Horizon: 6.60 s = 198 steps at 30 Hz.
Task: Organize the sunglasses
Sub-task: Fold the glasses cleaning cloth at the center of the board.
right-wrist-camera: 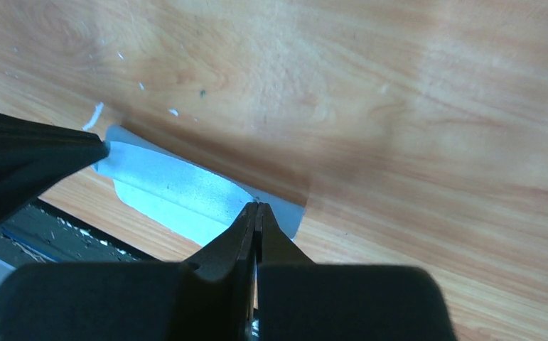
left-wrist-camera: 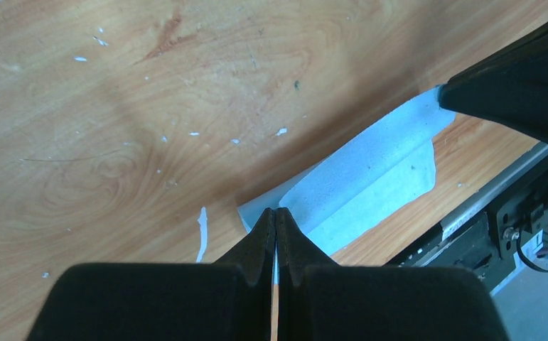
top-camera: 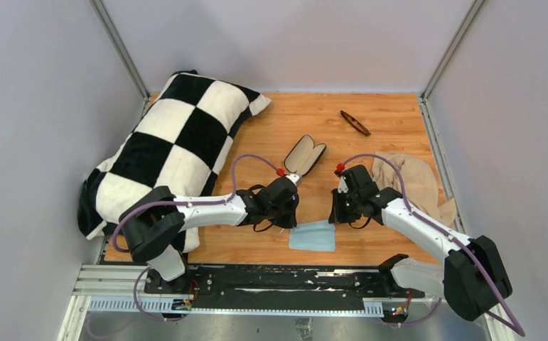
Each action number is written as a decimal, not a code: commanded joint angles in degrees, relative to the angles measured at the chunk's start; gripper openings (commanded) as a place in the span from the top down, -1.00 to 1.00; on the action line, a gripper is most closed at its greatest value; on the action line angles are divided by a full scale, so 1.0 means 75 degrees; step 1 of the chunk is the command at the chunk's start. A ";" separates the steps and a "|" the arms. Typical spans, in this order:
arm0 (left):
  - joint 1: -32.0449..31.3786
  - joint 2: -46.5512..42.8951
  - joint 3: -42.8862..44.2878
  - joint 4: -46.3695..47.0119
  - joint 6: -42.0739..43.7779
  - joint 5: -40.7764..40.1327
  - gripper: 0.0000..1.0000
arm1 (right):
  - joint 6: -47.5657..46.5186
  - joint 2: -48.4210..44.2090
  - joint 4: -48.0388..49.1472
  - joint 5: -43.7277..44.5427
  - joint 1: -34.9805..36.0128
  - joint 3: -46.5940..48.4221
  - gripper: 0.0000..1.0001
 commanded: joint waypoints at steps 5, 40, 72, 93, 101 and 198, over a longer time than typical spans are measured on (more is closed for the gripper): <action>-0.0234 -0.0171 -0.0172 -0.0182 -0.0252 0.0146 1.00 | 0.0464 -0.0585 -0.0417 -0.0308 0.0274 -0.0912 1.00; 0.0114 0.0304 0.1135 -0.0632 0.0619 -0.0830 1.00 | -0.0205 -0.0096 0.0244 0.0960 0.0521 0.0240 1.00; 0.0160 0.0383 0.0594 -0.0206 0.0591 0.0090 1.00 | 0.0063 -0.0694 0.0361 0.0212 0.0561 -0.0782 1.00; -0.0097 0.0203 0.0100 -0.0031 0.0187 0.0132 1.00 | 0.0327 -0.1185 0.0216 0.0069 0.0807 -0.1434 1.00; -0.0168 0.0065 0.0040 -0.0272 0.0006 -0.0072 0.97 | 0.0244 -0.1013 0.0178 -0.0250 0.0811 -0.1250 0.77; -0.0168 0.0258 0.0476 -0.0098 -0.0694 -0.0112 0.32 | 0.1515 -0.0263 0.0257 0.1599 0.1117 -0.0327 0.68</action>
